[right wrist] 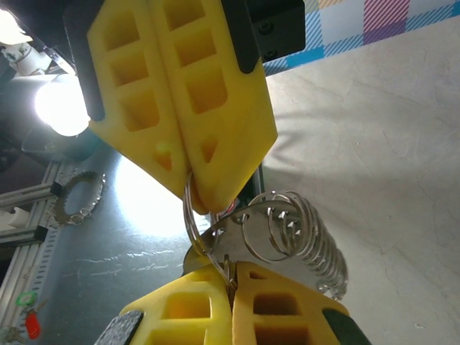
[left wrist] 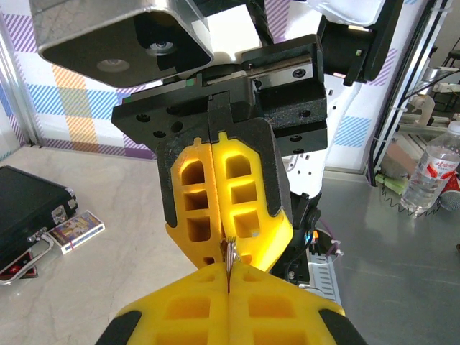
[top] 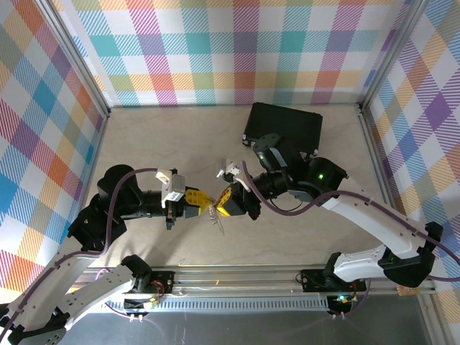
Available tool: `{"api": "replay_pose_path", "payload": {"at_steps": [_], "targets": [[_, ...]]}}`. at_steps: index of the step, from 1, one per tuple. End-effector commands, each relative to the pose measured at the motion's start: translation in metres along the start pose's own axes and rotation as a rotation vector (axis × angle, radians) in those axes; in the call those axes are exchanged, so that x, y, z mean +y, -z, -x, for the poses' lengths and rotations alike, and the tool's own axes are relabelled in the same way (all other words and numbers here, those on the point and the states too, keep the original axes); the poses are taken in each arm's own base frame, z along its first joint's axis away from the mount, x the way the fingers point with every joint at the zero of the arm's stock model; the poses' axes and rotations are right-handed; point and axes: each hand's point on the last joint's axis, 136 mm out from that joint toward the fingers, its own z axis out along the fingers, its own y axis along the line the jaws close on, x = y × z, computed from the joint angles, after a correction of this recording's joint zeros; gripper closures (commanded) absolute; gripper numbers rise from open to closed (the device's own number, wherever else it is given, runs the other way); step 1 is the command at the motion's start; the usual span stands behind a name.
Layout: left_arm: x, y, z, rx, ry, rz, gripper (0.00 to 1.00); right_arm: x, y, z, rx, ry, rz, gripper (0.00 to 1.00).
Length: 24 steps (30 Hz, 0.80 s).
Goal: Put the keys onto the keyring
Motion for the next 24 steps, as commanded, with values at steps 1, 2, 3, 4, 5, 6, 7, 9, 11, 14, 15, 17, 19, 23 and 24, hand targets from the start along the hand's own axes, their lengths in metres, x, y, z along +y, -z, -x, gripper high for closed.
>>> {"api": "replay_pose_path", "payload": {"at_steps": [1,2,3,4,5,6,7,9,11,14,15,17,19,23,24], "targets": [[-0.001,0.0,-0.002,0.01,-0.003,0.001,1.0,0.02,0.01,0.016,-0.044,0.014,0.076,1.0],[-0.001,0.0,-0.002,0.009,-0.004,0.002,1.0,0.02,0.011,0.015,-0.043,0.014,0.073,1.0],[-0.001,0.0,-0.003,0.011,-0.003,0.003,1.0,0.021,0.011,0.015,-0.043,0.015,0.074,1.0],[0.0,0.0,-0.003,0.011,-0.004,0.004,1.0,0.021,0.011,0.015,-0.043,0.014,0.074,1.0],[-0.001,0.0,-0.003,0.01,-0.004,0.004,1.0,0.021,0.011,0.015,-0.043,0.013,0.074,1.0],[-0.001,0.0,-0.003,0.01,-0.004,0.004,1.0,0.021,0.011,0.014,-0.041,0.012,0.074,1.0],[-0.001,0.0,-0.003,0.009,-0.005,0.004,1.0,0.02,0.01,0.014,-0.039,0.009,0.072,1.0],[-0.001,0.001,-0.002,0.007,-0.007,0.005,1.0,0.018,0.009,0.013,-0.031,0.0,0.069,1.0],[-0.001,0.001,-0.002,0.006,-0.008,0.009,1.0,0.018,0.008,0.012,-0.023,-0.009,0.07,1.0],[-0.002,0.003,-0.001,0.002,-0.013,0.013,1.0,0.012,0.006,0.008,-0.002,-0.03,0.047,1.0],[-0.002,0.003,0.0,0.001,-0.013,0.014,1.0,0.009,0.005,0.006,0.008,-0.037,0.032,1.0],[-0.002,0.003,0.0,-0.001,-0.013,0.015,1.0,0.004,0.002,0.002,0.031,-0.053,0.013,1.0],[-0.002,0.003,0.0,-0.003,-0.015,0.017,1.0,0.0,0.0,-0.002,0.05,-0.068,-0.001,1.0],[-0.002,0.003,0.0,-0.003,-0.015,0.015,1.0,-0.003,-0.003,-0.005,0.067,-0.082,-0.006,1.0],[-0.002,0.004,0.0,-0.004,-0.015,0.015,1.0,-0.004,-0.003,-0.006,0.069,-0.082,-0.008,1.0]]}}
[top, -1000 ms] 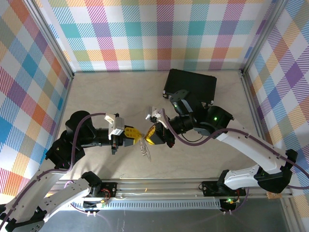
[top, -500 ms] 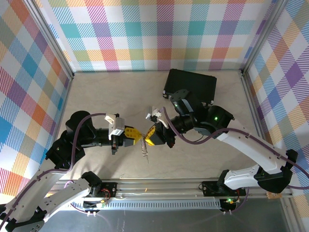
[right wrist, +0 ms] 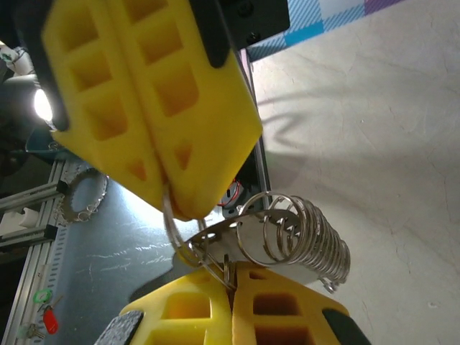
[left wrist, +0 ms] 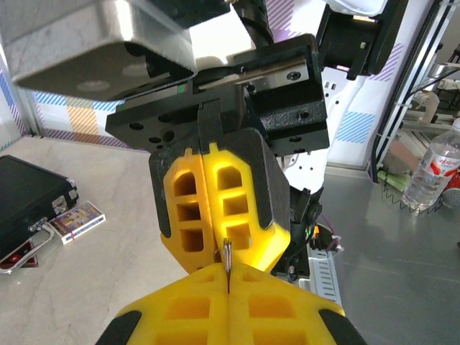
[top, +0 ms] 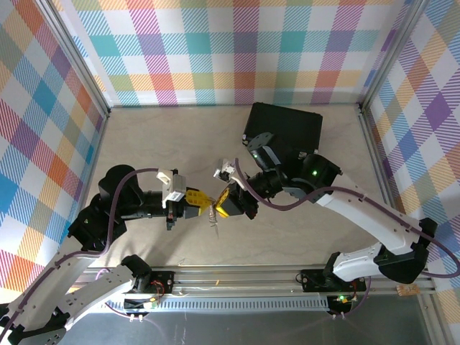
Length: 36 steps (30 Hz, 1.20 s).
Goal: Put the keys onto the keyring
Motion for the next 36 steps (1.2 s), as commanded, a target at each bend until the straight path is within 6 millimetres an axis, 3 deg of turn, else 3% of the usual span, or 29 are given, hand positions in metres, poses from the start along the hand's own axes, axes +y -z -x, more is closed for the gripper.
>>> {"api": "replay_pose_path", "payload": {"at_steps": [1,18,36], "targets": [[-0.002,0.002,0.003,-0.014,-0.023,0.004,1.0,0.005,0.006,0.002,0.007,-0.009,0.007,1.0],[-0.01,-0.001,-0.002,0.017,-0.014,-0.058,1.0,0.016,0.008,0.012,-0.017,0.005,0.065,1.0],[-0.021,0.004,0.009,-0.018,-0.022,-0.1,1.0,0.004,-0.002,-0.003,0.051,-0.066,0.086,1.0]]}}
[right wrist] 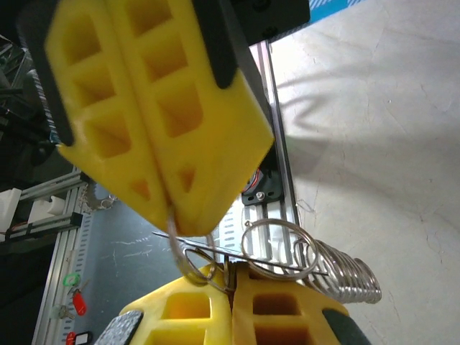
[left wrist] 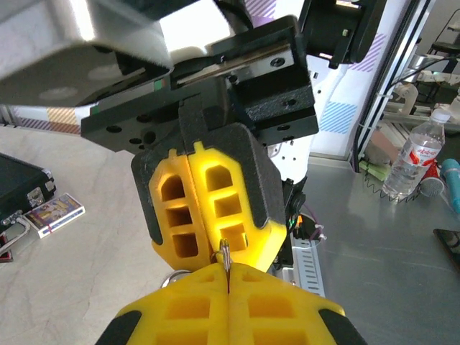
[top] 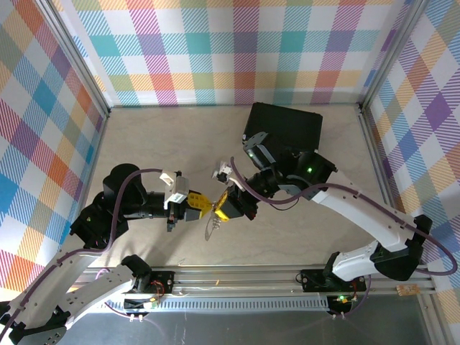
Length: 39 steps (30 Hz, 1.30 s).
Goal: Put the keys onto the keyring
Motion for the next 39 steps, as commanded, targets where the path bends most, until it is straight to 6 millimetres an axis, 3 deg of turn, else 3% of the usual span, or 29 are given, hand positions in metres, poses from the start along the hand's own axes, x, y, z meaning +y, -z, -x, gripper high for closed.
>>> {"api": "replay_pose_path", "payload": {"at_steps": [1,14,26,39], "targets": [[-0.014,0.007,0.016,-0.042,-0.04,-0.044,1.0,0.003,0.001,0.003,0.007,-0.015,0.029,1.0],[-0.014,0.004,0.009,-0.019,-0.029,-0.058,1.0,0.015,0.011,0.015,-0.042,0.014,0.066,1.0],[-0.012,0.003,0.006,-0.015,-0.027,-0.047,1.0,0.022,0.015,0.015,-0.064,0.02,0.084,0.95],[-0.001,0.002,-0.003,0.019,-0.029,0.013,1.0,0.028,0.022,0.016,-0.087,0.05,0.084,0.98]]}}
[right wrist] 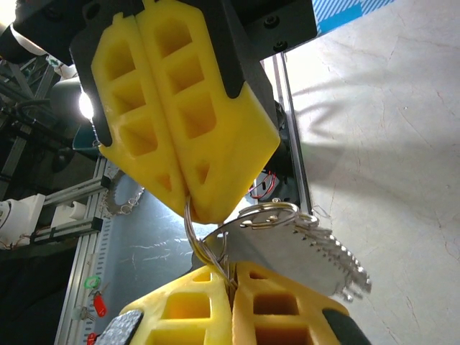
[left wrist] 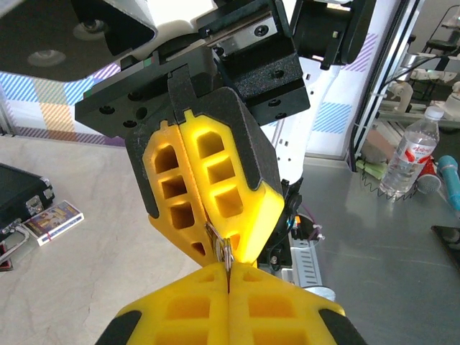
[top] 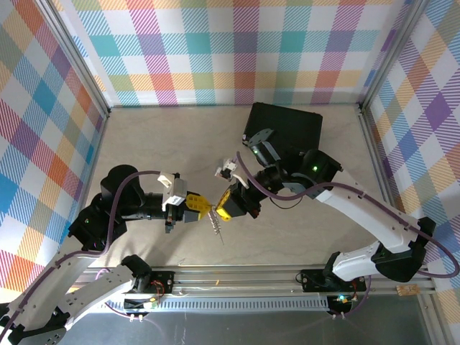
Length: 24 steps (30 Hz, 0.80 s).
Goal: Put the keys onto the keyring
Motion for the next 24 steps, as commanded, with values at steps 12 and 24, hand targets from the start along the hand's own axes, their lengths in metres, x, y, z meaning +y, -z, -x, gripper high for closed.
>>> {"api": "replay_pose_path", "payload": {"at_steps": [12,24], "targets": [[0.017,0.0,-0.017,0.072,-0.006,0.101,1.0,0.022,0.015,0.013,-0.078,0.077,0.056,0.99],[0.046,0.008,-0.028,0.121,-0.004,0.28,1.0,0.016,0.015,0.016,-0.085,0.078,0.023,1.0]]}}
